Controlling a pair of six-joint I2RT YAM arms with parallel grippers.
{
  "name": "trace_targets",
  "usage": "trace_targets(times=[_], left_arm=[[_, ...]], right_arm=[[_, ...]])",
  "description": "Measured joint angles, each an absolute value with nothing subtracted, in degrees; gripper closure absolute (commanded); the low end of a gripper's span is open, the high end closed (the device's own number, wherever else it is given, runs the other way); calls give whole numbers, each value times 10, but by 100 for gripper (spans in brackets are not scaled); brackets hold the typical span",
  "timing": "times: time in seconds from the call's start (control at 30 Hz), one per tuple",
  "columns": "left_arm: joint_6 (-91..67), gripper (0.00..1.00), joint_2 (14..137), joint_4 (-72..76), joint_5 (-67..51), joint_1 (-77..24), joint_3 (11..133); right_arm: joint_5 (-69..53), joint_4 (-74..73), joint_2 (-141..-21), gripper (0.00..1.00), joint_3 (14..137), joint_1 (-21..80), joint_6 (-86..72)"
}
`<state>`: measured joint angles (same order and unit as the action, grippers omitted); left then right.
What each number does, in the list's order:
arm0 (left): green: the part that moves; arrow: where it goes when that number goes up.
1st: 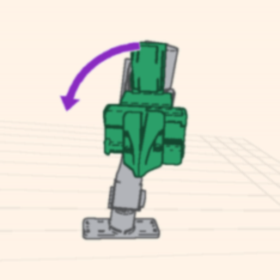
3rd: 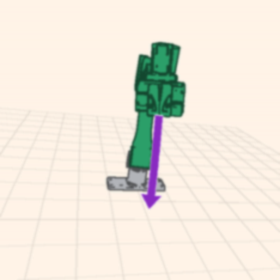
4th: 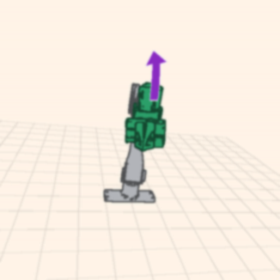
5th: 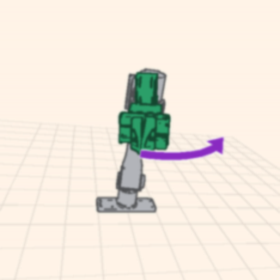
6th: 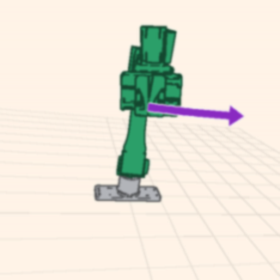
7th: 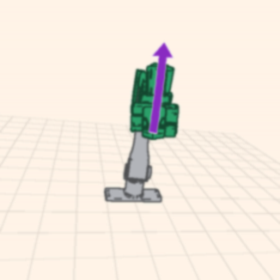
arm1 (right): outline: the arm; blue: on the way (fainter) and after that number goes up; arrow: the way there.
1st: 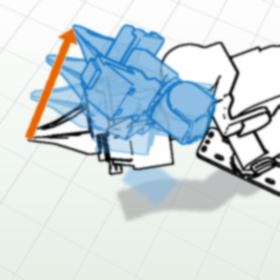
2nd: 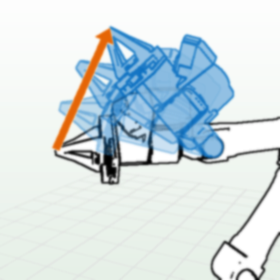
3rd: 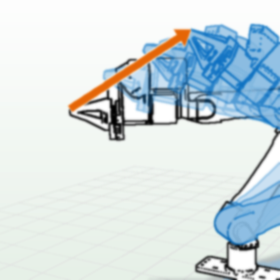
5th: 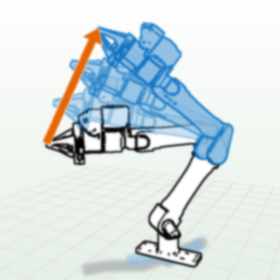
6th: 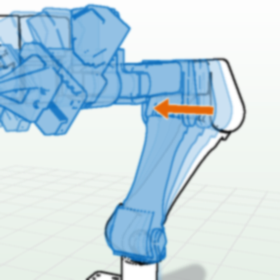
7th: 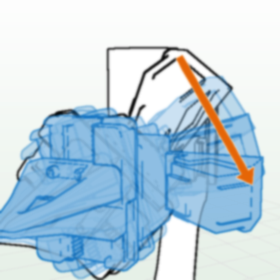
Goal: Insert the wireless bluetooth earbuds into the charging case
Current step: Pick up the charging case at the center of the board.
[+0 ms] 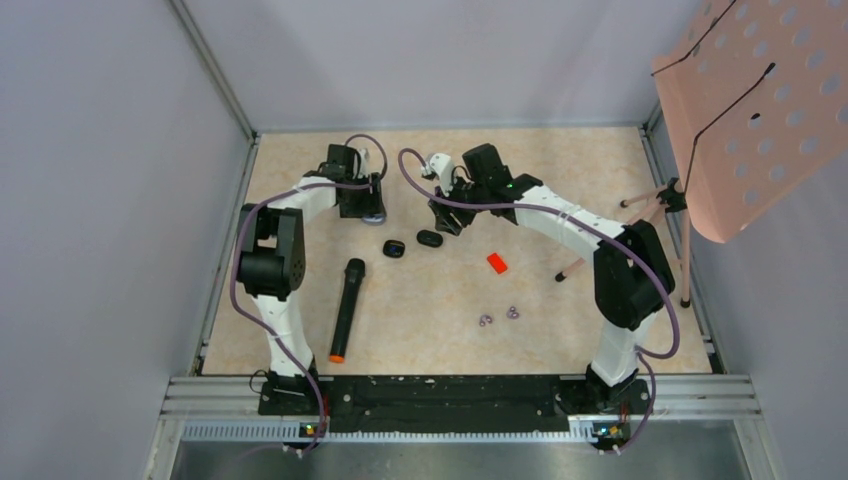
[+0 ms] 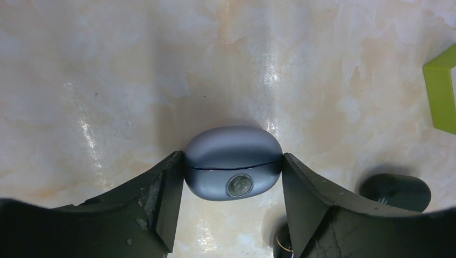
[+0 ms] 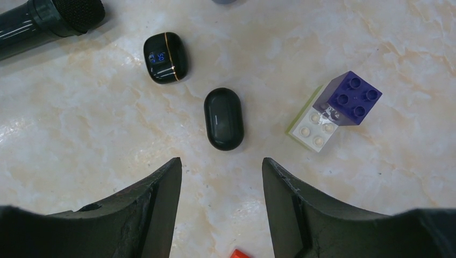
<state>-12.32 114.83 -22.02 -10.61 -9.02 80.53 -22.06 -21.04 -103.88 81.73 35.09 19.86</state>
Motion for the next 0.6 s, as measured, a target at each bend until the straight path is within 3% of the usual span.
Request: trace_targets(times=[0.1,0.23,0.5,0.6], left_arm=[[-124,74,1148,-218,-113,-91,805],[-134,78,1136,-205,-139,-91,784],[-162,80,1043,-192,-207,-92,722],[-176,80,1008,-176,-239,-92,699]], right_arm=[[-219,-210,-1036,44,813,351,199],[-219,-210,-1025,44,803,350,199],[-225,-210,-1014,44,794,347,199],[-238,-208,-1014,40,794,347,198]])
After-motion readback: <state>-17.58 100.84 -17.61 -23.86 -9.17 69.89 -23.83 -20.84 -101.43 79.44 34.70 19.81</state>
